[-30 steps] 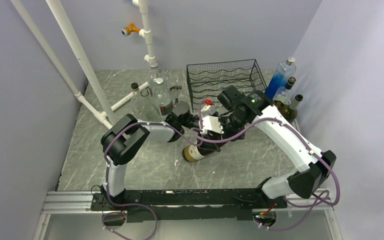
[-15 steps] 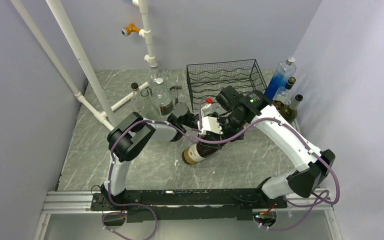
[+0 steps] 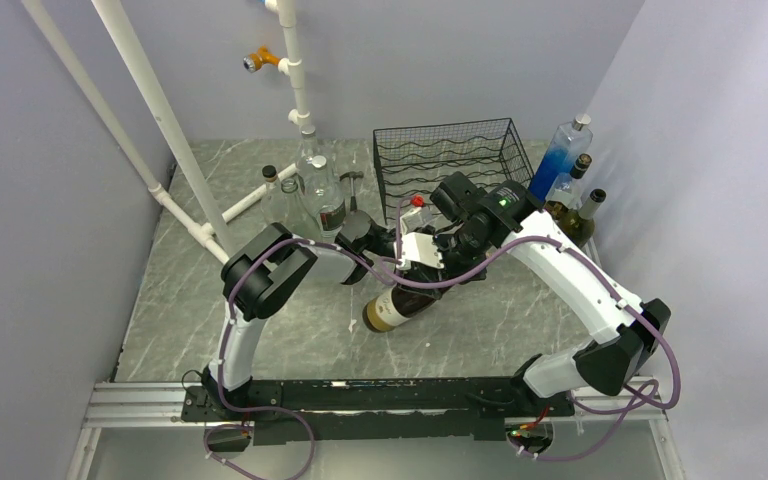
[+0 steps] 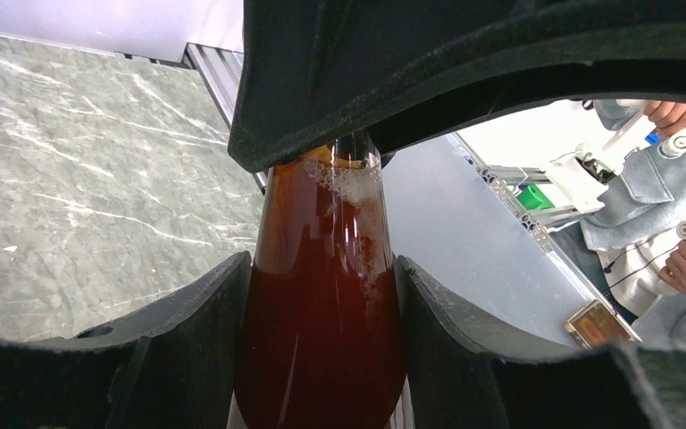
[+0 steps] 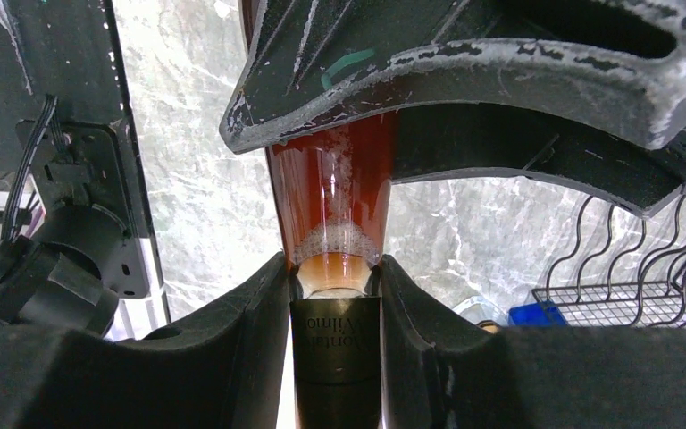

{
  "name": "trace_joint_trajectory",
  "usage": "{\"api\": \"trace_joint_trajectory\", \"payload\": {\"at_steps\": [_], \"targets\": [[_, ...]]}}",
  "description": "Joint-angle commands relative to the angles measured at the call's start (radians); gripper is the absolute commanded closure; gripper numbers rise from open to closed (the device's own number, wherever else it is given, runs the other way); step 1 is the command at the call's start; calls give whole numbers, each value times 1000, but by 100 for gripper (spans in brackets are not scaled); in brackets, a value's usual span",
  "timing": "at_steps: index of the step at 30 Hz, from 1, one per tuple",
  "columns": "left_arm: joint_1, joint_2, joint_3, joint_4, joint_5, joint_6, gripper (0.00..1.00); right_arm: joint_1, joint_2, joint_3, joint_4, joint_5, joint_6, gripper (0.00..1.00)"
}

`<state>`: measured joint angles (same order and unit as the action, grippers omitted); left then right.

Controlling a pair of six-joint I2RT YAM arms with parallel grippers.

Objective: Take the wine bottle off the wine rack
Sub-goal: Pick up the wine bottle from the wine rack.

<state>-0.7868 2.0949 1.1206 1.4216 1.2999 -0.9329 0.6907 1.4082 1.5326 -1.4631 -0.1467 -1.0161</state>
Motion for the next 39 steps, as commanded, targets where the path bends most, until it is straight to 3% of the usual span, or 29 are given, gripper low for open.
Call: {"api": "trace_joint_trajectory", "payload": {"at_steps": [1, 6, 15, 24, 30, 39], "targets": [[-13, -38, 0, 83, 56, -61, 100, -3, -40, 30, 148, 76, 1, 78], [-7, -80, -27, -13, 50, 33, 100, -5, -44, 27, 147, 69, 10, 58], [9, -67, -27, 67, 35, -33, 100, -13, -42, 50, 135, 42, 24, 41], [22, -91, -44, 24, 23, 9, 100, -42, -45, 140, 81, -33, 14, 24], [30, -103, -56, 22, 15, 20, 100, -86, -89, 162, 39, -83, -5, 20], [37, -133, -81, -20, 0, 65, 100, -278, -217, 252, 7, -280, -19, 18]]}}
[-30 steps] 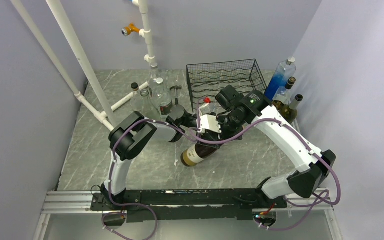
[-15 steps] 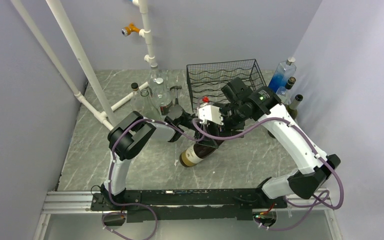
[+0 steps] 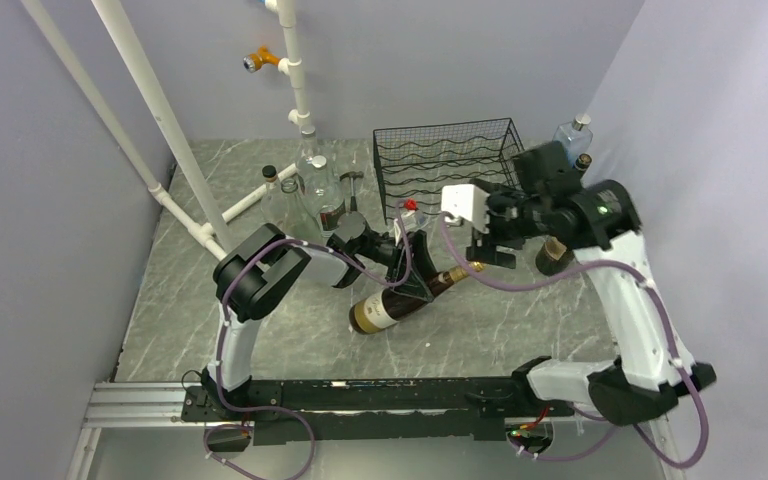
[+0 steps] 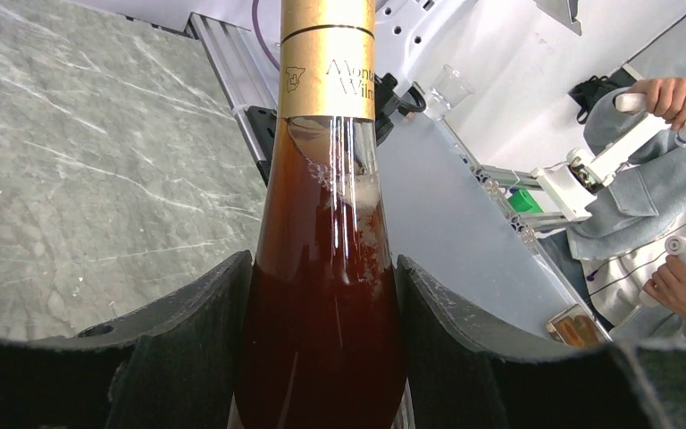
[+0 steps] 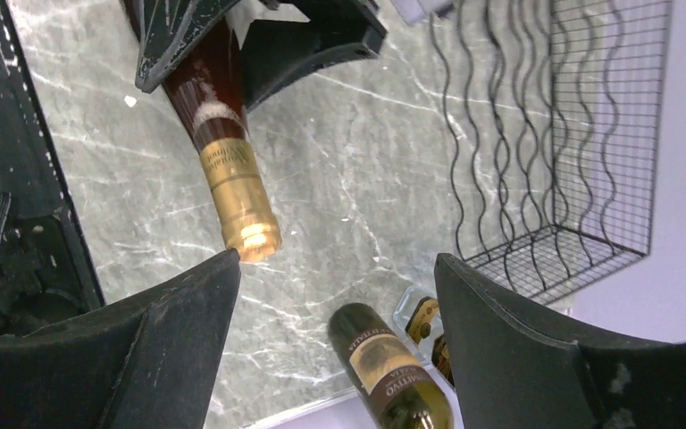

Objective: Take the wine bottle off the wine rack
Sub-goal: Pick up the wine bottle from the wine rack.

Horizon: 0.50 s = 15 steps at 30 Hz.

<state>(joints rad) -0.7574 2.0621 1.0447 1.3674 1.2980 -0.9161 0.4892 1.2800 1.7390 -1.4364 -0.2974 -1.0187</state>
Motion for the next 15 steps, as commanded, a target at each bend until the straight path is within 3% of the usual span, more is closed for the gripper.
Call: {"api": "trace_joint_trajectory", "payload": {"at_steps": [1, 7, 11, 15], "targets": [[8, -106, -8, 21, -1, 61, 100, -105, -111, 38, -7, -155, -12, 17], [8, -120, -18, -2, -11, 89, 100, -278, -281, -173, 213, -327, 103, 10], [11, -108, -18, -12, -16, 93, 100, -361, -337, -393, 466, -387, 336, 8], [17, -111, -25, 13, -36, 83, 100, -424, -332, -539, 615, -607, 554, 8]]}}
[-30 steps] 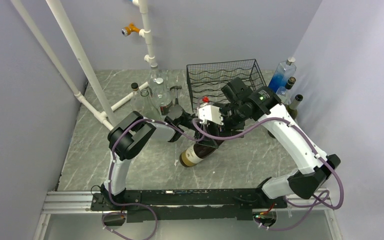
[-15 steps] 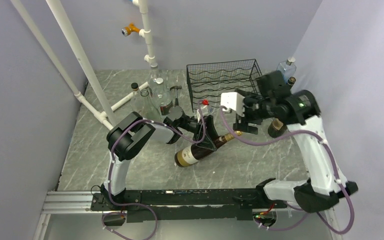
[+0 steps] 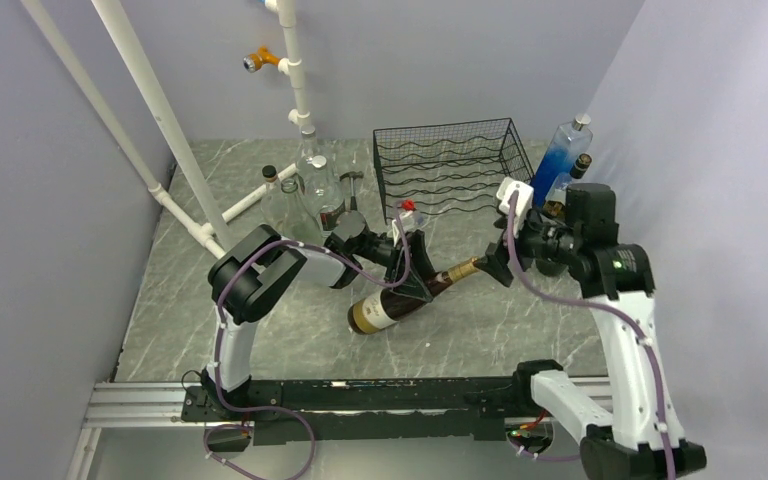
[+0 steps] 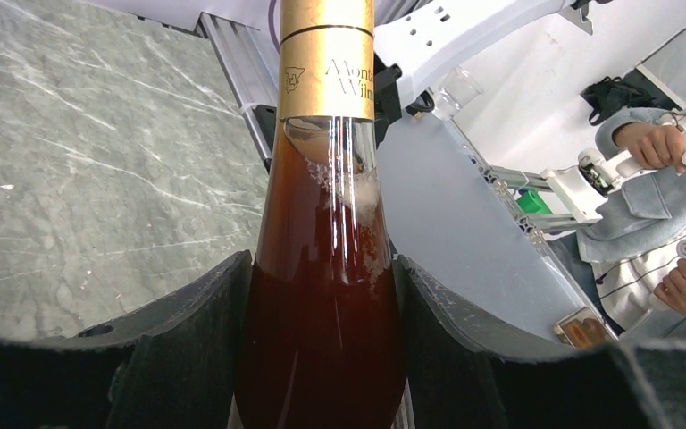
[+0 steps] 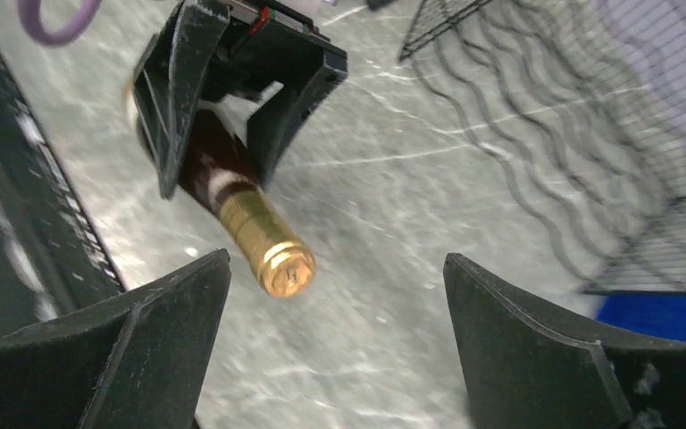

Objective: Take the wine bottle off the wine rack
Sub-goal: Pick up the wine bottle from the wine rack.

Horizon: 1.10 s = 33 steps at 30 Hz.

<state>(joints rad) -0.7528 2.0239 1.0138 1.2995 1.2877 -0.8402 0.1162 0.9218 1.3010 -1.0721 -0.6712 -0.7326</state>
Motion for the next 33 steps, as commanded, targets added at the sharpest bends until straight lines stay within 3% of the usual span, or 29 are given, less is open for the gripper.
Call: {"api": "trace_joint_trajectory", "payload": {"at_steps": [1, 10, 22, 30, 33], "targets": [[15, -77, 4, 72, -32, 14, 100, -65, 28, -129, 275, -285, 308, 8], [20, -120, -16, 24, -69, 66, 100, -200, -25, -363, 643, -460, 856, 8], [20, -146, -23, -33, -111, 110, 100, -197, -29, -520, 792, -509, 975, 14], [20, -147, -25, -39, -142, 111, 100, -169, -13, -527, 785, -487, 980, 32], [20, -143, -27, -13, -150, 91, 100, -164, -11, -532, 786, -476, 986, 34]]}}
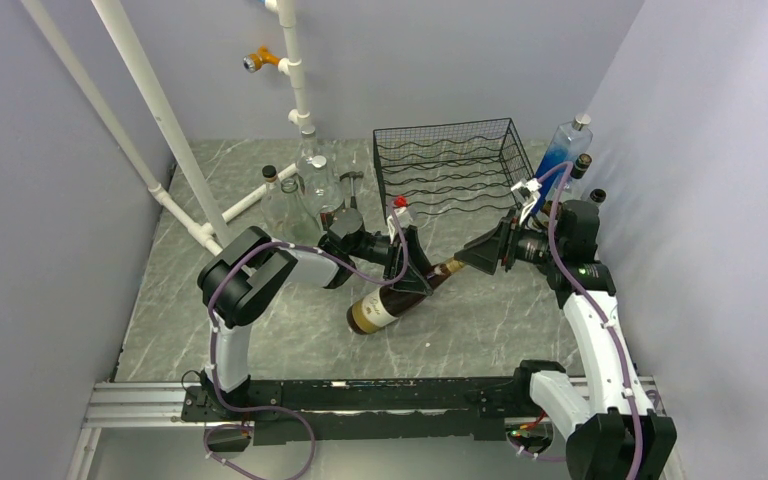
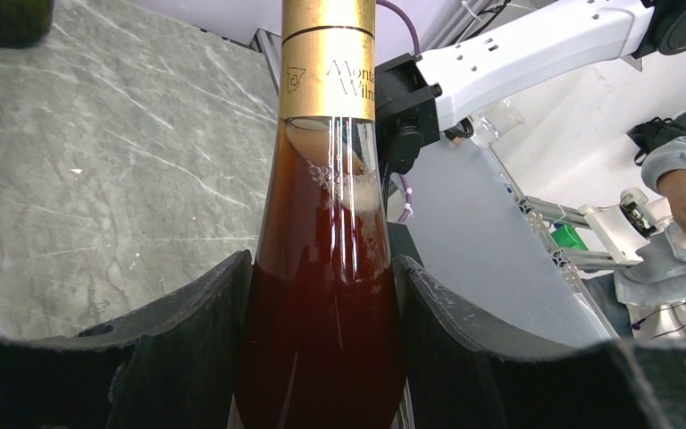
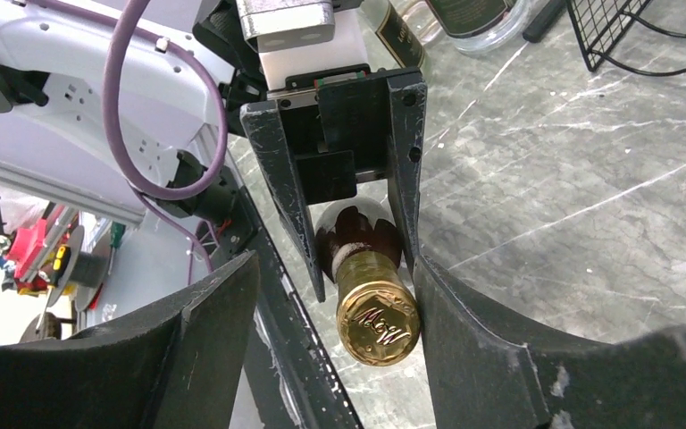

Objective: Take the wine bottle off the wine rack
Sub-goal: Pick up the wine bottle from the wine rack.

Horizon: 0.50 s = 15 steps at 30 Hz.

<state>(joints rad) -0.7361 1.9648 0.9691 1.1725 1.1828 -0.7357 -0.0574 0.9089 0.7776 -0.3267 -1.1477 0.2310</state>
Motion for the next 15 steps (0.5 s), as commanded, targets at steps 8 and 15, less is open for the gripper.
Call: {"api": "trace_joint_trajectory", "payload": {"at_steps": [8, 15], "targets": [[4, -96, 14, 105, -64, -4, 100, 21, 16, -14, 35, 12, 28, 38], [5, -92, 13, 119, -71, -17, 100, 31, 34, 3, 21, 9, 2, 85]]}}
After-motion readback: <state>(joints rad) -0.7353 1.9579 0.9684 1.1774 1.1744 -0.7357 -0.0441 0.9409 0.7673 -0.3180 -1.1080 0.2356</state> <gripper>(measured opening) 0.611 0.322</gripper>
